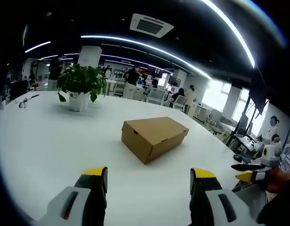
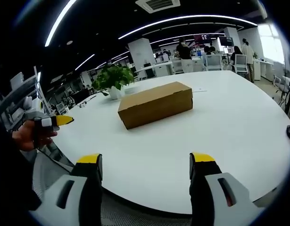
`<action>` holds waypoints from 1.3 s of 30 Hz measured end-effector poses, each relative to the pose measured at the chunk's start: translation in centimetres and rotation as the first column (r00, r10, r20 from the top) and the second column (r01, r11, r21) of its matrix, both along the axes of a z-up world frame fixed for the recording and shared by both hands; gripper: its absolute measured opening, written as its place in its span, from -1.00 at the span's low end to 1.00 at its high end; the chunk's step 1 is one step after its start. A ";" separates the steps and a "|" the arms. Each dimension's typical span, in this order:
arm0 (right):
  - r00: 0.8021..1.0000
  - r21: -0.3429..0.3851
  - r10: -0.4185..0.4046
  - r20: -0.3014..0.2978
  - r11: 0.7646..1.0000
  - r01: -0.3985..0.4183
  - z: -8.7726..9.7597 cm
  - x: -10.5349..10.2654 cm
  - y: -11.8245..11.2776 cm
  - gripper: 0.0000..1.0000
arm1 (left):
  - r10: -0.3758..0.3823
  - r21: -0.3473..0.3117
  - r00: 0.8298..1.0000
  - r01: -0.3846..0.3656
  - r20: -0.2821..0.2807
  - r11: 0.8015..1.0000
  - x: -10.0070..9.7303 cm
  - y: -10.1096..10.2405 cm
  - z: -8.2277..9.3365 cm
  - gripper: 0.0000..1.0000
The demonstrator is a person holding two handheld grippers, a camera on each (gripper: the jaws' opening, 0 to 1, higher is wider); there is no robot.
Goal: Operate the shoe box by opening the lid, removing the specified soft item, and placing it in the target area until the item is outside and the box remains undamaged.
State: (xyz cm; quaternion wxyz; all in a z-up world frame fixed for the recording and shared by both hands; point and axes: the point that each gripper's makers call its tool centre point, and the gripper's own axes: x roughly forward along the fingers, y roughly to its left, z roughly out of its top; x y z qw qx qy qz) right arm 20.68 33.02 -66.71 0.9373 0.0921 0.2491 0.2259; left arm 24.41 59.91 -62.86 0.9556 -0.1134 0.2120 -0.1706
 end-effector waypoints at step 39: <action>1.000 -0.030 0.006 0.003 1.000 -0.006 0.2 13.6 -3.3 0.42 | -0.093 -0.006 0.995 0.093 -0.024 0.996 8.3 -3.9 -2.6 0.44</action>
